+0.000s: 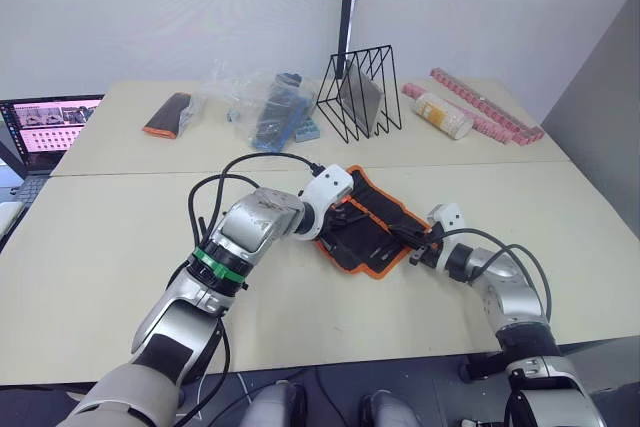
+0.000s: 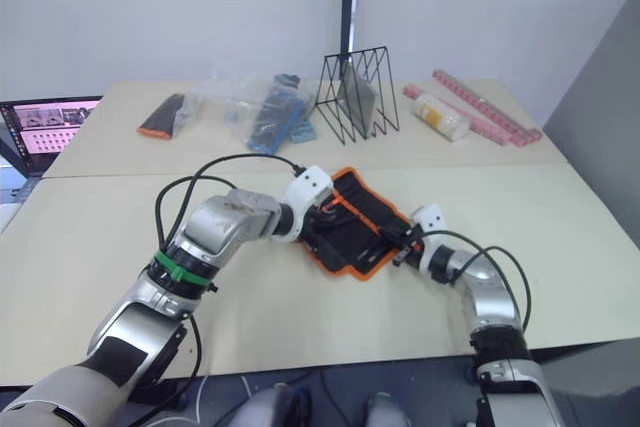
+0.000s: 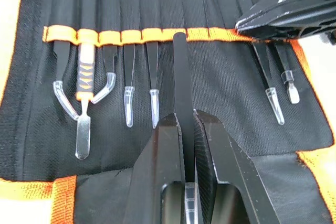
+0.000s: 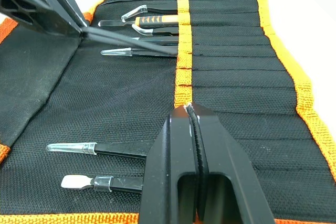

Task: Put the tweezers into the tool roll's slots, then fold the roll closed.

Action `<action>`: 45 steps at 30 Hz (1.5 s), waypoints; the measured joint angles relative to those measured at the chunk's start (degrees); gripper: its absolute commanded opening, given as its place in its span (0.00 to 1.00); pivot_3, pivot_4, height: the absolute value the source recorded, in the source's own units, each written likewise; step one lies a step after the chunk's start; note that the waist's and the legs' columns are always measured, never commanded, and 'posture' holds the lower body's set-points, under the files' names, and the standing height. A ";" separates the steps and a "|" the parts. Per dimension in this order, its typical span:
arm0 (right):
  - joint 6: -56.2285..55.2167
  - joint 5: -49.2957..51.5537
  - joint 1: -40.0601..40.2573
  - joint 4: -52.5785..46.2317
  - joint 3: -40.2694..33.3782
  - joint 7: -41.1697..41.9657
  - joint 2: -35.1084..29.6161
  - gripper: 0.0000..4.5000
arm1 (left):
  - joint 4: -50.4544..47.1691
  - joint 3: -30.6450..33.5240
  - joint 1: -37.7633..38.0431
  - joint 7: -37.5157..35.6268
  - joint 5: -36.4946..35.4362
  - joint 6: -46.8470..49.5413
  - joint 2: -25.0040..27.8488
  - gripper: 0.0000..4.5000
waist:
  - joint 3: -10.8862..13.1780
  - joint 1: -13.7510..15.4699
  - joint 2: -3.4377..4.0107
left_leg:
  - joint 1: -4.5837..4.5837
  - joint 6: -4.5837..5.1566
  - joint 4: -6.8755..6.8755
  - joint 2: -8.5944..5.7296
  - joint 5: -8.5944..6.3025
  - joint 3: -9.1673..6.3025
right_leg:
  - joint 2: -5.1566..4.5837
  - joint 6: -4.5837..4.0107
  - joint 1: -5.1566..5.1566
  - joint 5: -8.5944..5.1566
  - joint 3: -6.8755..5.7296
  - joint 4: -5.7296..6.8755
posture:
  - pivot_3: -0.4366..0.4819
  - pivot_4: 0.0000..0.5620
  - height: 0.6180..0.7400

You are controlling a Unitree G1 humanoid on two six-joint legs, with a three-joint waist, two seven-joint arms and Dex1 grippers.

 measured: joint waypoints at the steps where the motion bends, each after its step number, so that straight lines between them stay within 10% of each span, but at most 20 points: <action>1: 0.05 0.00 0.00 -0.02 0.00 0.00 0.00 0.00 | 0.41 -0.25 0.00 -0.22 0.47 -0.38 0.02 0.00 | 0.00 0.00 0.00 | 0.00 0.00 0.00 0.00 0.00 0.00 | 0.00 0.00 0.00 0.00 0.00 0.00 | 0.48 0.27 0.71; 19: 0.86 -0.16 0.03 -0.47 0.14 -0.30 -0.27 0.00 | 10.23 -0.49 -1.08 -2.15 5.95 -9.30 -5.46 0.00 | 0.00 0.13 0.00 | 0.00 0.01 0.03 -0.01 0.00 0.00 | -0.05 0.01 0.00 0.01 -0.02 -0.01 | 0.48 0.27 0.71; 40: 0.80 -1.21 -0.01 -0.51 0.98 -0.34 -1.14 0.00 | 48.51 6.03 -10.92 -1.46 13.92 -42.52 -18.28 0.00 | 0.00 0.57 -0.03 | 0.00 0.77 0.38 -0.01 -0.47 -0.02 | -0.14 0.13 0.10 0.11 -0.33 0.00 | 0.48 0.27 0.71; 45: 0.80 -1.22 -0.47 -0.30 1.47 -0.12 -1.13 0.00 | 48.05 7.98 -10.83 -4.66 13.83 -40.95 -17.22 0.39 | 0.00 0.21 -0.03 | -0.01 0.78 0.41 -0.01 -0.48 0.00 | -0.17 0.14 0.09 0.12 -0.46 0.02 | 0.48 0.27 0.71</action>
